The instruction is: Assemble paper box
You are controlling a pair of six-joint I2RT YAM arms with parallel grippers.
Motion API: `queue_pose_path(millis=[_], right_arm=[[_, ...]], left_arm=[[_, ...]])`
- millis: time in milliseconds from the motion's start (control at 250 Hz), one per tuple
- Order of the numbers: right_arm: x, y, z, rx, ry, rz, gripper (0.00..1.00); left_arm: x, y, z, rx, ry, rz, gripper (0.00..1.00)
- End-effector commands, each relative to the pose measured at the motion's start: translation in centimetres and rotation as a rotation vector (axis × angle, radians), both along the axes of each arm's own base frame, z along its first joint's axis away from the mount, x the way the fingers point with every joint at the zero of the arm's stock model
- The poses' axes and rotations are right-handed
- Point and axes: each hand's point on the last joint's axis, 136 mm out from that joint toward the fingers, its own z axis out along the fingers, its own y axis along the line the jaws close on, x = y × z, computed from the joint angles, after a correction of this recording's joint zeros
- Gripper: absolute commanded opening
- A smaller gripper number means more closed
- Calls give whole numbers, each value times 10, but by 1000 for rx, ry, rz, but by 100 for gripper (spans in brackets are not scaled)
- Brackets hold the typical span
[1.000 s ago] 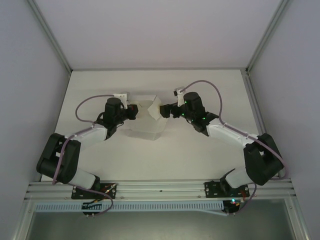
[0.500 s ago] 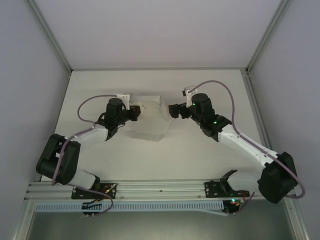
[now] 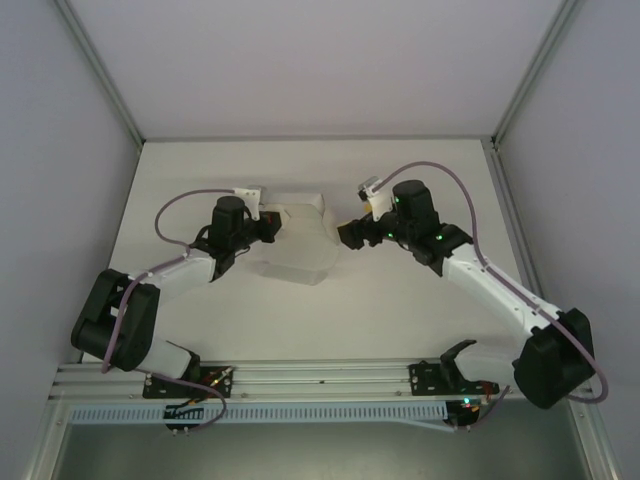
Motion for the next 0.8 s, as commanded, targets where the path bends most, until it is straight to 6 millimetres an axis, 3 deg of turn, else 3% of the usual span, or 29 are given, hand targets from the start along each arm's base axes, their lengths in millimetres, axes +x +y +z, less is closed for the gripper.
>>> queue_pose_path(millis=[0,180,351,507,691,795], right_arm=[[-1,21,7,-3,-17,106,83],[15,35,7,-32,-47,81,77],[12,56,0,-68,-65,109,77],[22,57,-3,-137,-105,2,74],[34,56,-1,-157,-141,-96,64],[50,54,1,-177,-207,-230,46]], left_arm=[[1,-8,18,-18,-41,-39,0],[1,-10,17,-25,-32,-41,0],[2,-10,19,-40,-27,-34,0],[3,-10,19,-37,-19,-28,0],[2,-11,21,-41,-20,-30,0],[1,-14,23,-45,-19,-30,0]])
